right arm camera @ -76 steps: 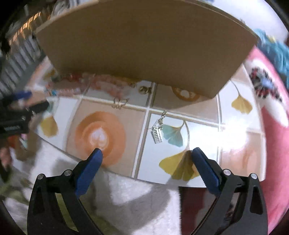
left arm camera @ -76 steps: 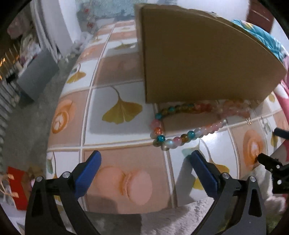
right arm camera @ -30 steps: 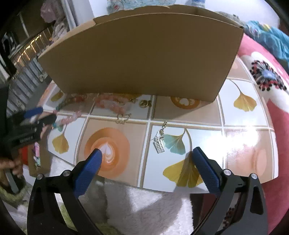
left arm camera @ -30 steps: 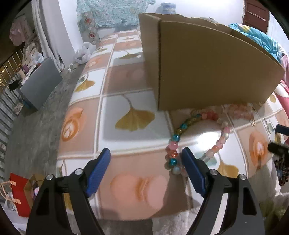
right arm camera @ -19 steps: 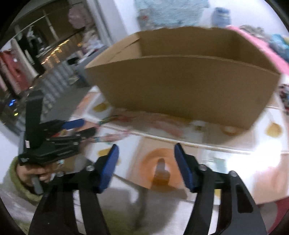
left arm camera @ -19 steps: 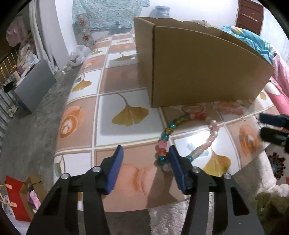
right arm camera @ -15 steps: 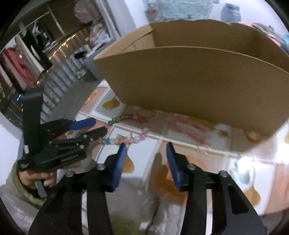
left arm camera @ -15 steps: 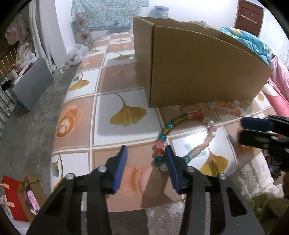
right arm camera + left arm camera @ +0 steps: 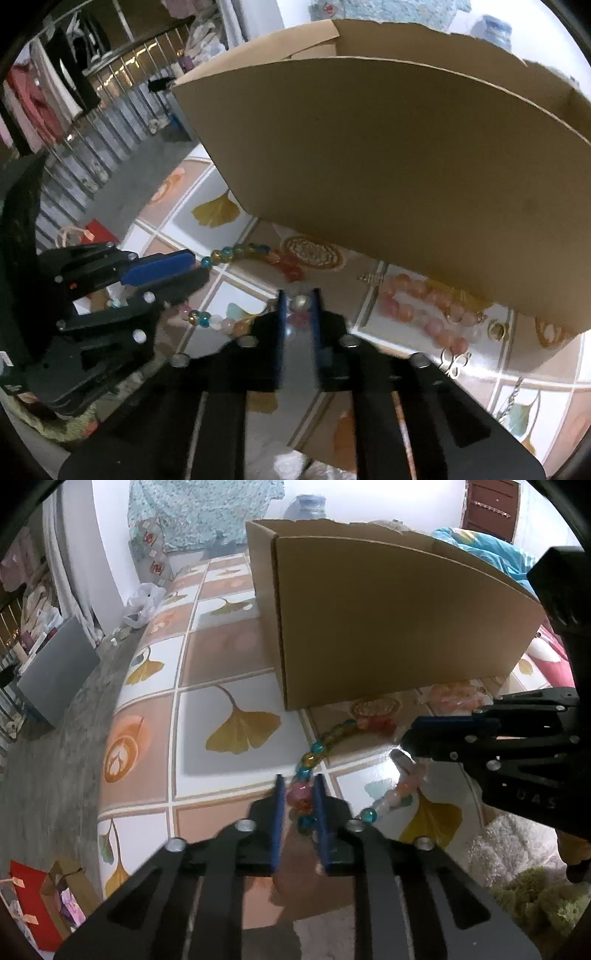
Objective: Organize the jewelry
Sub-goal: 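Carry the beaded bracelet into the box and open both grippers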
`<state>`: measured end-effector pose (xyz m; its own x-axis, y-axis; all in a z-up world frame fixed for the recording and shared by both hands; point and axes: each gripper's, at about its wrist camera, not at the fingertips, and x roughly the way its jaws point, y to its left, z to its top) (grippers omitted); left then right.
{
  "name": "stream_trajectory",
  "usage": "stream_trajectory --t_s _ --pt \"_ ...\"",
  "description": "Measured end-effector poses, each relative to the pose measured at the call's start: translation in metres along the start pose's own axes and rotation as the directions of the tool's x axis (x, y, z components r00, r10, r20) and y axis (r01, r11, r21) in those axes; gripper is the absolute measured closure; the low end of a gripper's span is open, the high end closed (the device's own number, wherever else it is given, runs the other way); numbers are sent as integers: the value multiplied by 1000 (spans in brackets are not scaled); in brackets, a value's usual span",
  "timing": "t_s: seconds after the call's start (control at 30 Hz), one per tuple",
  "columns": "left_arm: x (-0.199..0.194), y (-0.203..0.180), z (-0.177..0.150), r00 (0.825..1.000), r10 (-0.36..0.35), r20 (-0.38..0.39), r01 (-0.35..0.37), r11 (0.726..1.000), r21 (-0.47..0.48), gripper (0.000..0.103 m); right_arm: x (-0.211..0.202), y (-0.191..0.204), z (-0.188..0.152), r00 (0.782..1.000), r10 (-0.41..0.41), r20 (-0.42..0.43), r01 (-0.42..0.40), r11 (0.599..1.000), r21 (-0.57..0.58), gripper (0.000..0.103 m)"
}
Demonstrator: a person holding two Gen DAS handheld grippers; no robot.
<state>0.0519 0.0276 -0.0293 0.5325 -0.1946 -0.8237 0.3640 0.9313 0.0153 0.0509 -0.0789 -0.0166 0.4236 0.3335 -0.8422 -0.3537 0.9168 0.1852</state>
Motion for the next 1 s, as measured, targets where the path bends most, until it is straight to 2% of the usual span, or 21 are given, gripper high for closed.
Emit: stream_trajectory --t_s 0.07,0.37,0.53,0.6,0.7,0.77,0.87,0.93,1.0 --pt "0 1 2 1000 -6 5 6 1000 -6 93 -3 -4 0 1000 17 0 -17 1000 14 96" --pt "-35 3 11 991 -114 76 119 991 -58 94 -28 -13 -2 995 83 51 -87 994 72 96" --pt "-69 1 23 976 -162 149 172 983 -58 94 -58 -13 1 991 87 98 -93 994 52 96" --pt "-85 0 30 964 -198 176 211 976 -60 94 -73 -11 5 987 93 130 -99 994 38 96" --pt "-111 -4 47 942 -241 235 256 966 -37 94 -96 -6 17 978 100 184 -104 995 11 96" --pt "-128 -6 64 925 -257 280 269 963 -4 94 -109 -2 29 969 115 219 -115 993 -14 96" --pt "-139 -10 95 909 -264 321 264 963 42 94 -126 -8 52 957 121 264 -112 992 -49 96" --pt "-137 -12 117 909 -252 332 240 968 76 94 -127 -19 75 955 130 265 -122 991 -47 96" --pt "-125 -13 137 920 -238 313 219 971 94 94 -115 -37 103 964 146 223 -145 989 -22 96"
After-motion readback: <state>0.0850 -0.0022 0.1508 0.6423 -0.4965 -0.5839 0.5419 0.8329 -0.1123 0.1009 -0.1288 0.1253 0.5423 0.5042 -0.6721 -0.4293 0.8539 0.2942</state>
